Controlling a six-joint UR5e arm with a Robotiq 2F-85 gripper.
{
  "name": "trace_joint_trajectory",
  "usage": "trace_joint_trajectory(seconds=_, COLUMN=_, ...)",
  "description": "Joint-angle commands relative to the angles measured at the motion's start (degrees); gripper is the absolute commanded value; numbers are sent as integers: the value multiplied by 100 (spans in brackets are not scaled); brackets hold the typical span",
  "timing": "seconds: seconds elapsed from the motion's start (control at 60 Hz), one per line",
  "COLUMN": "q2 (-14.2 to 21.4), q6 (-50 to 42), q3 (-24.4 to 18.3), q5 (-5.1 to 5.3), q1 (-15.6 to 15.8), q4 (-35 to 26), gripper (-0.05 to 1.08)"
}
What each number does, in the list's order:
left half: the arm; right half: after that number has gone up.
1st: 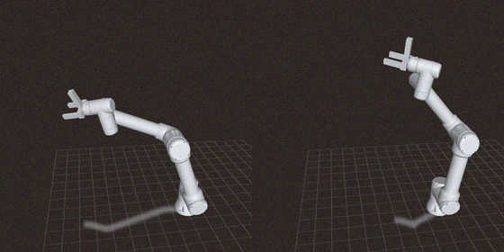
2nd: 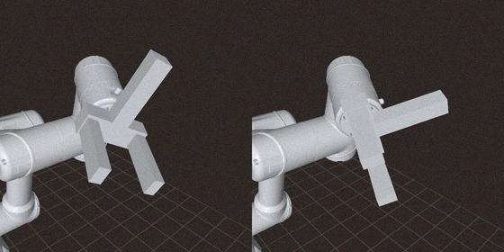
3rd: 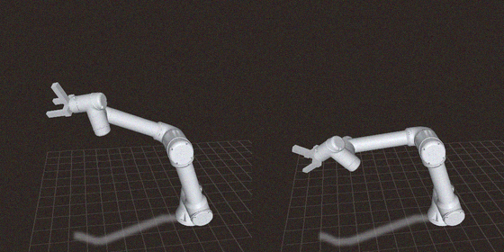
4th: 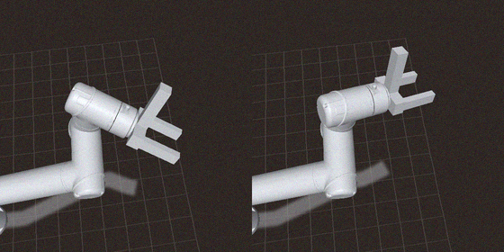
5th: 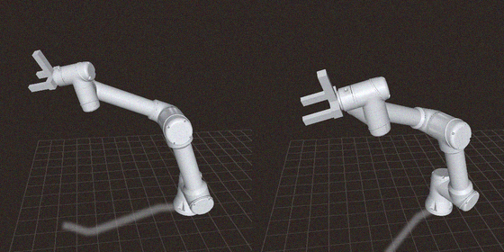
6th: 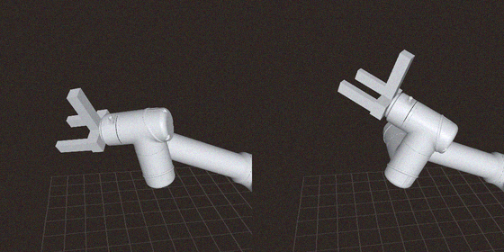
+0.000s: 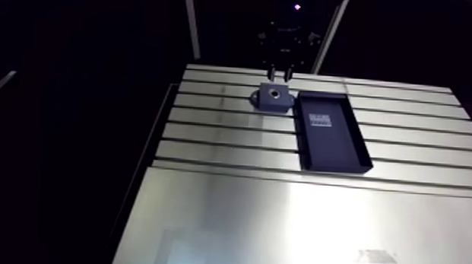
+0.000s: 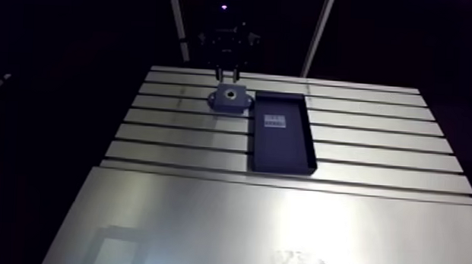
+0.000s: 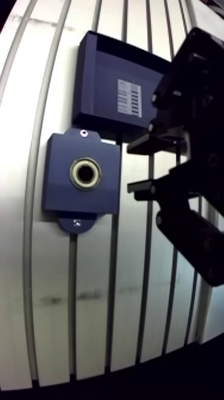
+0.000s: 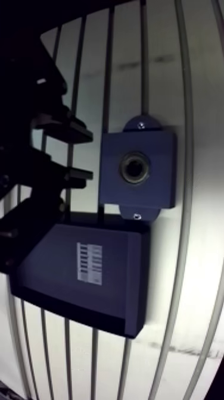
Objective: Pick up the bearing and press it into the housing until flush.
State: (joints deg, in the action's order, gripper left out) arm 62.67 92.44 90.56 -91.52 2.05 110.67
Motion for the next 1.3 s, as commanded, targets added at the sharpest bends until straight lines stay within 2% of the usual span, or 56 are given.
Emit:
trace_joint_trajectory(seconds=0.017, q2=581, q6=15, q3=26, q5=-1, q1=-27, q4=-544, gripper=1)
trace_joint_trajectory(seconds=0.067, q2=710, q6=15, q3=35, q5=-2, q1=-28, q4=-669, gripper=1)
trace_joint_trajectory(seconds=0.083, q2=856, q6=23, q3=44, q5=-2, q1=-36, q4=-778, gripper=1)
trace_joint_trajectory(seconds=0.133, q2=998, q6=31, q3=45, q5=-2, q1=-37, q4=-884, gripper=1)
trace_joint_trajectory(seconds=0.167, q2=1287, q6=79, q3=29, q5=7, q1=-54, q4=-1110, gripper=1)
trace_joint_trajectory(seconds=0.25, q2=1569, q6=189, q3=-5, q5=7, q1=-79, q4=-1379, gripper=1)
trace_joint_trajectory(seconds=0.267, q2=1710, q6=236, q3=-22, q5=7, q1=-111, q4=-1497, gripper=1)
trace_joint_trajectory(seconds=0.35, q2=1952, q6=293, q3=-49, q5=14, q1=-252, q4=-1727, gripper=1)
trace_joint_trajectory(seconds=0.383, q2=2197, q6=352, q3=-59, q5=32, q1=-379, q4=-1924, gripper=1)
trace_joint_trajectory(seconds=0.533, q2=2638, q6=489, q3=-94, q5=18, q1=-442, q4=-2129, gripper=1)
trace_joint_trajectory(seconds=0.65, q2=2774, q6=490, q3=-104, q5=7, q1=-450, q4=-2231, gripper=1)
trace_joint_trajectory(seconds=0.883, q2=3005, q6=515, q3=-131, q5=49, q1=-467, q4=-2420, gripper=1)
trace_joint_trajectory(seconds=1.3, q2=3097, q6=508, q3=-270, q5=111, q1=-461, q4=-2423, gripper=1)
